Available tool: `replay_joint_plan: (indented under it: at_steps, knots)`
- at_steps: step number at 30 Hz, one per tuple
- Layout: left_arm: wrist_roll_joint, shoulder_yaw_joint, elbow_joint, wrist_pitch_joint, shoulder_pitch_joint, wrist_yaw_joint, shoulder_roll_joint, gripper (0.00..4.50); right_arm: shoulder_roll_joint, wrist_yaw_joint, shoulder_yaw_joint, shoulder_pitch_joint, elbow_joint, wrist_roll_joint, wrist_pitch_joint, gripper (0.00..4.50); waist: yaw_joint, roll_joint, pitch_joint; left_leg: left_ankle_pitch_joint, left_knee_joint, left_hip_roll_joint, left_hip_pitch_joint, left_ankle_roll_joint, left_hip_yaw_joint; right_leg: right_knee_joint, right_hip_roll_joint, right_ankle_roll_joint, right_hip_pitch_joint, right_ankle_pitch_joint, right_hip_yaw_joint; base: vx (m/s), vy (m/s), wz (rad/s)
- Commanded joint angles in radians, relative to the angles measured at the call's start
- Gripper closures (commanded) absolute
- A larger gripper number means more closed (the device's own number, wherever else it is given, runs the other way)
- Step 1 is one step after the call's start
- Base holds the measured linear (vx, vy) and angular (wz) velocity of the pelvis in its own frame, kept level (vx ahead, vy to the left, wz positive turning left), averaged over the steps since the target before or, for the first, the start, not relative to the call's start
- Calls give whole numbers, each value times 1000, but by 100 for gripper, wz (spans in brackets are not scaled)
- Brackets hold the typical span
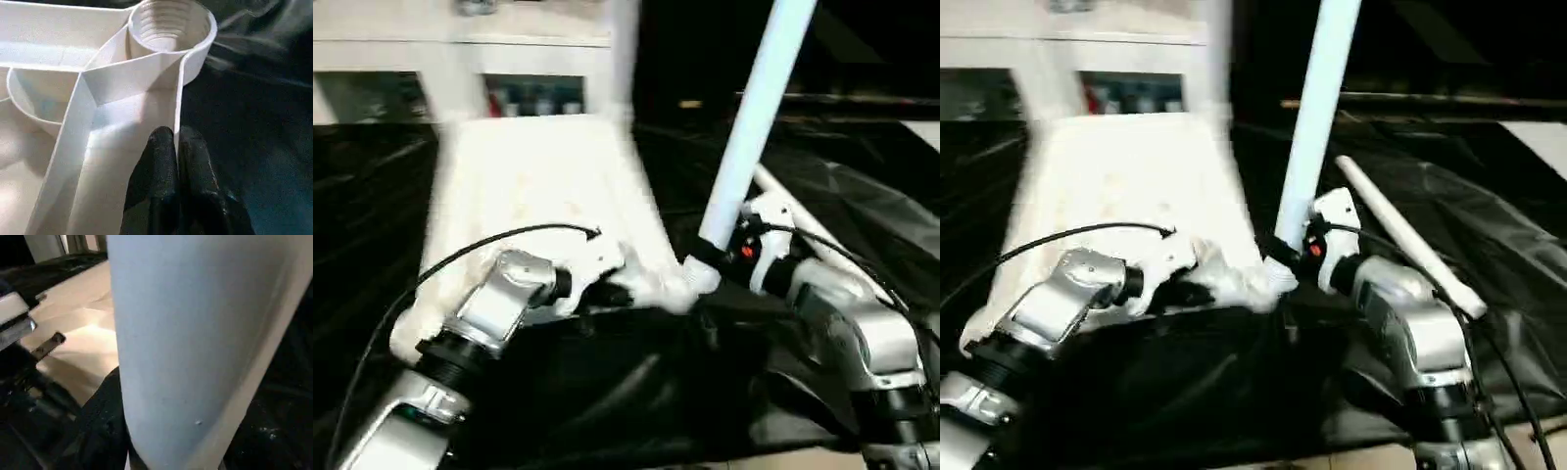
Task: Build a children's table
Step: Insert table leg to table base
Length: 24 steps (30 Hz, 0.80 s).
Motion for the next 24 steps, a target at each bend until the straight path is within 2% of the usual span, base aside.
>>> replay_joint_plan:
  at_steps: [1, 2, 3, 4, 5, 6, 8, 9, 10, 13, 15, 17, 23, 24]
  knots:
    - [-1, 21, -22, 27, 20, 31, -3, 450, -4, 18, 16, -44, 39, 4, 1, 261, 14, -17, -71, -266, -65, 34, 4, 1, -25, -103, -68, -92, 45, -476, 49, 0, 0, 0]
    - [-1, 18, -37, 22, 25, 39, -11, 450, 1, 34, 28, -76, 100, -9, -20, 261, 15, -13, -74, -255, -64, 34, 7, 5, -24, -98, -67, -110, 43, -441, 51, 0, 0, 0]
    - [-1, 18, -37, 22, 25, 39, -11, 450, 1, 34, 28, -76, 100, -9, -20, 261, 12, -15, -74, -246, -64, 36, 5, 10, -23, -92, -64, -131, 43, -397, 51, 0, 0, 0]
    - [5, 12, -32, -11, 27, 42, -11, 450, 8, 46, 35, -105, 165, -24, -49, 261, 16, -13, -73, -247, -63, 37, 9, 11, -21, -93, -64, -134, 40, -387, 52, 0, 0, 0]
    - [6, 11, -32, -16, 27, 42, -10, 450, 10, 48, 36, -111, 177, -27, -54, 261, 14, -15, -73, -254, -63, 36, 8, 13, -21, -91, -64, -145, 39, -382, 52, 0, 0, 0]
    - [16, -1, -33, -42, 32, 38, -2, 450, 23, 58, 36, -145, 250, -36, -84, 261, 20, -16, -75, -253, -62, 37, 10, 11, -20, -91, -67, -147, 39, -377, 52, 0, 0, 0]
    - [34, -15, -32, -56, 33, 40, 11, 450, 49, 66, 27, -188, 329, -31, -103, 261, 21, -15, -75, -247, -64, 38, 9, 8, -21, -86, -66, -155, 41, -351, 53, 0, 0, 0]
    - [34, -15, -32, -56, 33, 40, 11, 450, 49, 66, 27, -188, 329, -31, -103, 261, 20, -14, -75, -246, -65, 39, 8, 6, -21, -84, -66, -161, 43, -334, 54, 0, 0, 0]
    - [37, -17, -31, -62, 32, 39, 12, 450, 55, 68, 26, -197, 344, -29, -104, 261, 22, -14, -74, -246, -66, 39, 9, 5, -20, -84, -65, -161, 43, -328, 54, 0, 0, 0]
    - [41, -20, -29, -59, 30, 44, 15, 450, 67, 91, 47, -229, 408, -41, -114, 261, 27, -24, -74, -242, -67, 41, 9, 3, -19, -82, -66, -162, 44, -326, 55, 0, 0, 0]
    - [43, -20, -28, -57, 29, 46, 16, 450, 69, 107, 57, -244, 441, -46, -119, 261, 28, -24, -74, -257, -67, 40, 10, -5, -21, -82, -69, -157, 44, -354, 54, 0, 0, 0]
    - [49, -19, -18, -64, 23, 53, 17, 450, 70, 137, 70, -268, 506, -57, -137, 261, 26, -29, -71, -275, -69, 41, 11, -12, -22, -88, -70, -140, 42, -398, 54, 0, 0, 0]
    - [45, -17, -9, -80, 15, 44, 25, 450, 86, 125, 47, -300, 603, -66, -182, 261, 16, -33, -70, -330, -71, 41, 15, -30, -27, -94, -69, -130, 38, -445, 51, 0, 0, 0]
    - [45, -17, -8, -81, 13, 42, 26, 450, 91, 125, 39, -305, 622, -62, -187, 261, 15, -30, -71, -332, -69, 41, 17, -31, -27, -95, -71, -131, 36, -443, 52, 0, 0, 0]
